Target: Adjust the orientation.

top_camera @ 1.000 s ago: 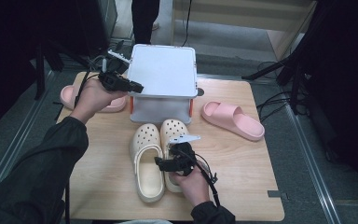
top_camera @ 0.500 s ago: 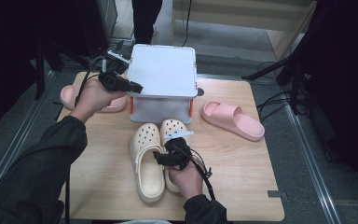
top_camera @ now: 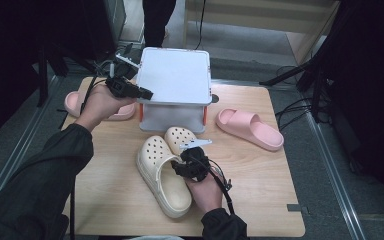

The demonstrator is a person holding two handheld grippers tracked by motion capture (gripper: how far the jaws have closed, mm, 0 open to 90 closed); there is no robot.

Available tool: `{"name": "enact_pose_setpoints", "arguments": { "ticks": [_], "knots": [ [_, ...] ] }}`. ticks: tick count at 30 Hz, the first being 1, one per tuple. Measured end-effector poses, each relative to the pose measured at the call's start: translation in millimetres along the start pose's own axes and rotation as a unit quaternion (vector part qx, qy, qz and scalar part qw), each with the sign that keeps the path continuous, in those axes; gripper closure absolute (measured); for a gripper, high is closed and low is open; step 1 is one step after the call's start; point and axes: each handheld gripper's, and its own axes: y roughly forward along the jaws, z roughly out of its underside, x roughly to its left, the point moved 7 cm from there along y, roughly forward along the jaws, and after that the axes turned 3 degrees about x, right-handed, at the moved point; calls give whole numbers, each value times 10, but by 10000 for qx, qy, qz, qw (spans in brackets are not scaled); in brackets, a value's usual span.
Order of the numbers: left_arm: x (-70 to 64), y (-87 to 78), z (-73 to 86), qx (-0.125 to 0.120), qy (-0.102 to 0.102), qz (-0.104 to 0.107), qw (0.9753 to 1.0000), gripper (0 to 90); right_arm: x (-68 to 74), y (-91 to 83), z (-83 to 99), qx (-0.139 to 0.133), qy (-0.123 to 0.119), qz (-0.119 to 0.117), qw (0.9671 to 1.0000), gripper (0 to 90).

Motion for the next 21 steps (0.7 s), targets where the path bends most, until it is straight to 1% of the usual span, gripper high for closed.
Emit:
{"name": "enact_pose_setpoints", "arguments": {
  "ticks": [2, 5, 7, 8, 11, 12, 14, 18, 19, 21],
  "knots": [
    [1, -2, -1, 17, 7, -11, 10000, 786, -13, -17, 0, 7, -71, 13, 10000, 655],
    [2, -6, 2, 55, 51, -26, 10000, 786, -26, -52, -28, -19, -70, -28, 10000, 657],
    [-3, -3, -1, 32, 16, -31, 10000, 786, -24, -75, -58, -20, -55, -37, 10000, 657],
    [-3, -3, -1, 34, 11, -29, 10000, 786, -30, -90, -91, -45, -106, -24, 9999, 656],
    [1, -5, -3, 85, 33, -32, 10000, 786, -62, -127, -197, -137, -136, 54, 9998, 657],
    [-6, 1, -9, 63, 1, -23, 10000, 786, -82, -132, -241, -166, -120, 81, 9998, 656],
    [-13, 3, -12, 69, 0, -31, 10000, 786, -135, -122, -342, -218, -138, 161, 9995, 656],
    [-3, 2, -13, 75, 5, -4, 10000, 786, -228, -66, -522, -309, -120, 385, 9987, 656],
    [-2, 3, -13, 72, -7, -5, 10000, 786, -268, -28, -588, -328, -80, 441, 9985, 655],
    [-6, 3, -12, 78, 15, -7, 10000, 786, -311, 14, -653, -338, -19, 490, 9982, 656]
  ]
}}
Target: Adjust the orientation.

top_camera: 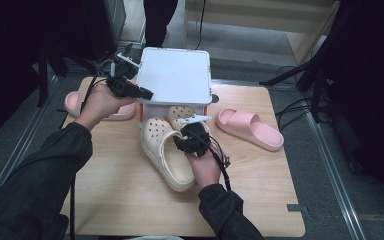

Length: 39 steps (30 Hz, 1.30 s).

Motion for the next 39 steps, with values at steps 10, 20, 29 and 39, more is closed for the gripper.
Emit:
{"name": "enact_pose_setpoints", "arguments": {
  "ticks": [10, 20, 29, 39],
  "knots": [
    [0, 0, -1, 5, -30, -4, 10000, 786, -137, 319, -286, -137, 258, 343, 9990, 654],
    [-5, 7, -5, -2, -29, -1, 10000, 787, -225, 502, -314, -157, 421, 600, 9972, 653],
    [11, 6, 2, -56, -32, 29, 10000, 790, -210, 561, -306, -245, 471, 541, 9971, 636],
    [3, 8, 2, -37, -53, 45, 10000, 798, -209, 570, -229, -142, 322, 537, 9979, 613]
  ]
}}
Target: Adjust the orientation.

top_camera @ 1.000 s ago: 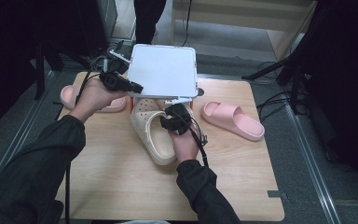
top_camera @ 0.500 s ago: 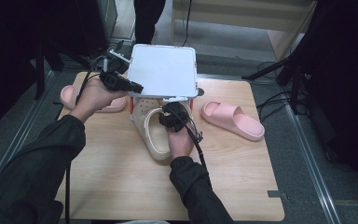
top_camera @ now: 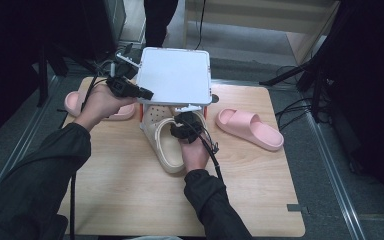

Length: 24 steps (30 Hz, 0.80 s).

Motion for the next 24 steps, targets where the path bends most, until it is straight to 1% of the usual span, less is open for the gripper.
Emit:
{"name": "enact_pose_setpoints", "arguments": {
  "ticks": [3, 5, 6, 8, 10, 12, 13, 15, 18, 20, 22, 24],
  "knots": [
    [-4, 2, -1, 7, -2, -2, 10000, 799, -5, 1, 13, -2, 42, -43, 10000, 628],
    [-3, 0, -1, 23, -11, -9, 10000, 799, -3, -2, 8, -26, 71, 3, 10000, 644],
    [-3, -1, -1, 27, -20, -5, 10000, 799, -6, 0, 2, -60, 112, 11, 9999, 646],
    [-2, 3, 0, 41, -60, 65, 10000, 805, -11, 7, -8, -90, 230, -39, 9997, 645],
    [-4, 9, -5, 25, -82, 80, 9999, 809, -12, 17, -22, -107, 233, -29, 9997, 637],
    [-1, 4, -2, 36, -69, 62, 10000, 809, -3, 24, -26, -86, 184, -31, 9998, 608],
    [2, 0, 0, 40, -71, 50, 10000, 809, -4, 26, -22, -72, 148, -49, 9999, 590],
    [2, -2, 1, 33, -93, 50, 9999, 809, 1, 23, -2, -17, 137, -109, 9998, 584],
    [-1, -3, 2, 41, -80, 41, 10000, 809, 5, 0, 27, 35, 67, -52, 10000, 571],
    [0, -4, 3, 45, -75, 35, 10000, 808, 0, -18, 43, 64, 80, -105, 9999, 537],
    [2, -4, 2, 38, -93, 46, 9999, 808, -9, -47, 64, 85, 112, -183, 9997, 527],
    [4, -3, 1, 32, -100, 45, 9999, 808, -20, -104, 96, 37, 113, -257, 9996, 517]
  ]
}}
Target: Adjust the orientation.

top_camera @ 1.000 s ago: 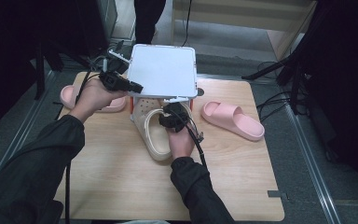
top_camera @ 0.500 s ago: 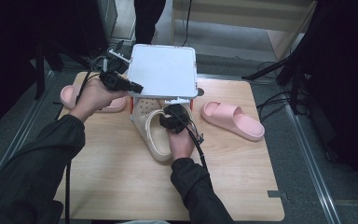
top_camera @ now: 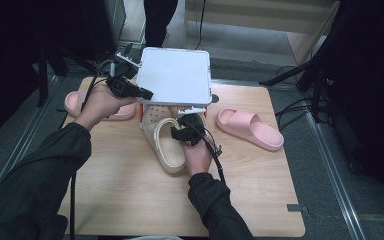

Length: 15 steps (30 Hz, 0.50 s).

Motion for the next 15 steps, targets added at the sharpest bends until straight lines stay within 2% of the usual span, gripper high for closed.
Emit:
{"name": "enact_pose_setpoints", "arguments": {
  "ticks": [2, 4, 10, 15],
  "knots": [
    [1, -1, 0, 5, 8, -4, 10000, 808, 5, -61, 52, 20, -80, -64, 9999, 514],
    [0, -4, 2, 14, 12, -14, 10000, 808, 7, -139, 102, 14, -228, -29, 9997, 514],
    [-4, -9, 4, 35, -11, -33, 10000, 807, 5, -449, 235, -103, -351, -239, 9990, 560],
    [-2, -15, 6, 72, 27, -61, 10000, 807, 11, -724, 347, -200, -408, -450, 9980, 654]
  ]
}}
